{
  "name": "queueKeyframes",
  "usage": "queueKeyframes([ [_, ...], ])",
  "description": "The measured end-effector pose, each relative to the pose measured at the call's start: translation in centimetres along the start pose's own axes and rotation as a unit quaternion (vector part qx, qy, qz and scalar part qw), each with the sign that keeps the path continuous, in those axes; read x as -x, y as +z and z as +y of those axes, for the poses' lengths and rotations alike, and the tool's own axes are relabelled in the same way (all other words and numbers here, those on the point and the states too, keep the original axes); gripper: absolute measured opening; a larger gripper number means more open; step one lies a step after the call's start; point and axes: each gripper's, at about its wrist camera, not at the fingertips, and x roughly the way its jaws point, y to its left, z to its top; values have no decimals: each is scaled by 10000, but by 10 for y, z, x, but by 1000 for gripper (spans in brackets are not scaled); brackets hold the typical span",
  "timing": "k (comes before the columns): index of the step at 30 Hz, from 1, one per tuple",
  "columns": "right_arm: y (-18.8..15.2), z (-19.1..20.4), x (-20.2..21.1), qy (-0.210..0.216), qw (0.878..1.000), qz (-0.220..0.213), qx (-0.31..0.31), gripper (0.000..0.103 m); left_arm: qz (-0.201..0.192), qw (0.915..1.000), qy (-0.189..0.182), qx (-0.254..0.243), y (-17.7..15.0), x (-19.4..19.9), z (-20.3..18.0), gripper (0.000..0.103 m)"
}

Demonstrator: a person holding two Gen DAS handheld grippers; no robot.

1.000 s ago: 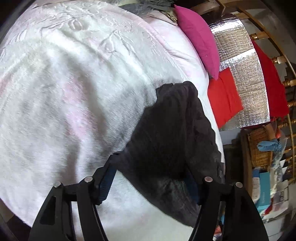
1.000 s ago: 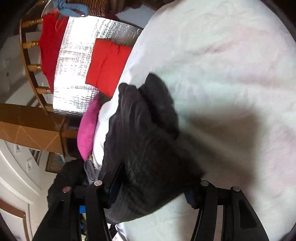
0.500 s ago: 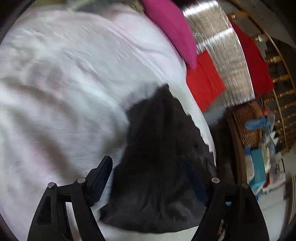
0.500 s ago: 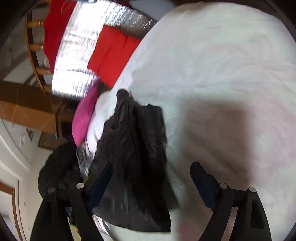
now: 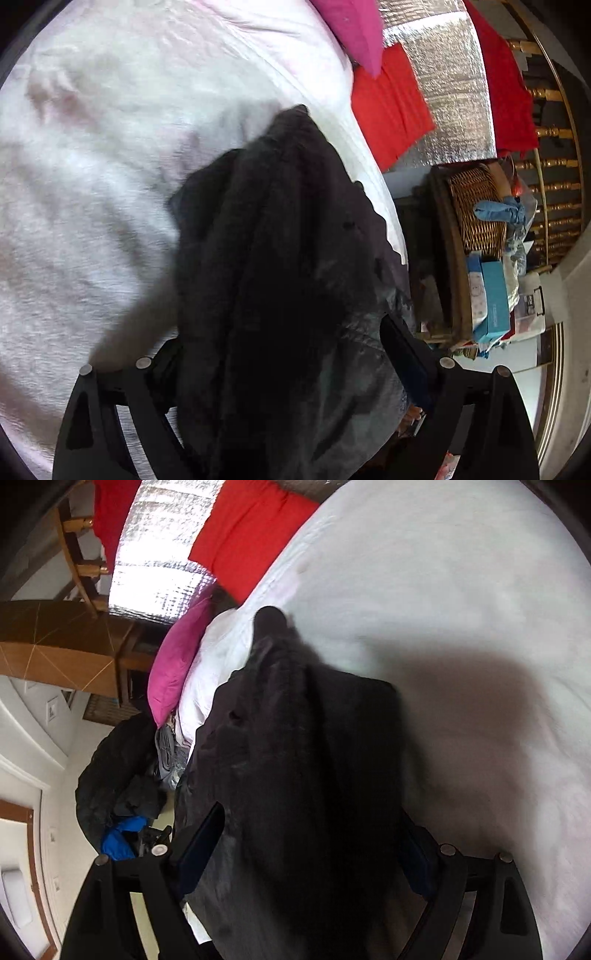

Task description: Fold large clothes

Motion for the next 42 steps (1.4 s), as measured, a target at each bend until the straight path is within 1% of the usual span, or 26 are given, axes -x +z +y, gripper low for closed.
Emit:
queueKeyframes([
  [3,1,11,-13,-32,10000,3,27,86,-76,9998,164,-74,-5,-1,-3,92],
  [4,0,15,-16,-173,9998,-37,66,79,-130,9997,199,-103,-7,-1,-5,91],
  [5,-1,20,-18,-337,9993,-72,144,73,-181,9995,246,-130,-7,-1,-7,84],
  [6,-2,23,-20,-374,9992,-77,150,57,-236,9991,308,-141,-7,-1,-9,77],
  [7,-3,25,-19,-363,9992,-92,126,46,-293,9987,391,-172,-7,0,-11,60],
  [8,-4,25,-17,-391,9990,-144,134,43,-335,9981,474,-225,-8,1,-12,49],
  [10,-7,32,-9,-481,9981,-300,251,37,-385,9981,420,-221,-12,6,-11,44],
  [11,-9,37,-4,-515,9975,-366,325,36,-411,9981,390,-236,-19,12,-8,41],
  [14,-13,48,9,-598,9953,-582,483,33,-480,9978,302,-343,-31,18,-16,37],
  [16,-13,51,21,-665,9934,-761,536,32,-432,9982,188,-374,-36,14,-25,35],
  [19,-12,48,45,-579,9919,-1058,403,29,-320,9980,93,-544,-44,7,-41,35],
  [21,-11,44,56,-570,9906,-1204,313,29,-262,9974,177,-647,-46,1,-47,35],
  [22,-10,40,59,-642,9898,-1246,265,29,-267,9968,346,-676,-45,-1,-46,35],
  [24,-7,25,51,-721,9910,-1124,33,29,-229,9959,667,-564,-39,-4,-37,36],
  [25,-7,18,45,-804,9916,-1014,-60,29,-198,9964,694,-440,-37,-4,-31,39],
  [26,-6,10,37,-912,9918,-878,-163,30,-156,9966,722,-352,-36,-5,-25,45],
  [27,-4,2,32,-907,9922,-795,-312,33,-125,9960,806,-353,-35,-6,-23,49],
  [28,-3,-2,32,-836,9928,-742,-419,36,-100,9945,978,-366,-35,-7,-20,56],
  [30,-2,-1,34,-789,9933,-717,-457,40,-99,9947,989,-275,-35,-4,-17,58],
  [31,-2,1,37,-906,9920,-749,-451,52,-117,9946,993,-268,-35,-2,-19,58],
  [33,-5,4,46,-1140,9887,-892,-385,70,-183,9929,1127,-327,-37,7,-23,59],
  [36,-12,10,64,-1275,9857,-1069,-267,70,-341,9917,1190,-335,-42,24,-27,60],
  [38,-20,14,86,-1449,9786,-1445,-206,70,-507,9910,1195,-318,-44,37,-30,61],
  [40,-29,26,103,-1520,9722,-1782,-35,70,-902,9866,1276,-477,-51,57,-37,61],
  [41,-37,36,113,-1610,9648,-2072,153,70,-1094,9838,1305,-555,-55,66,-40,61],
  [42,-43,45,118,-1678,9584,-2287,329,70,-1425,9785,1311,-713,-61,76,-48,61],
])
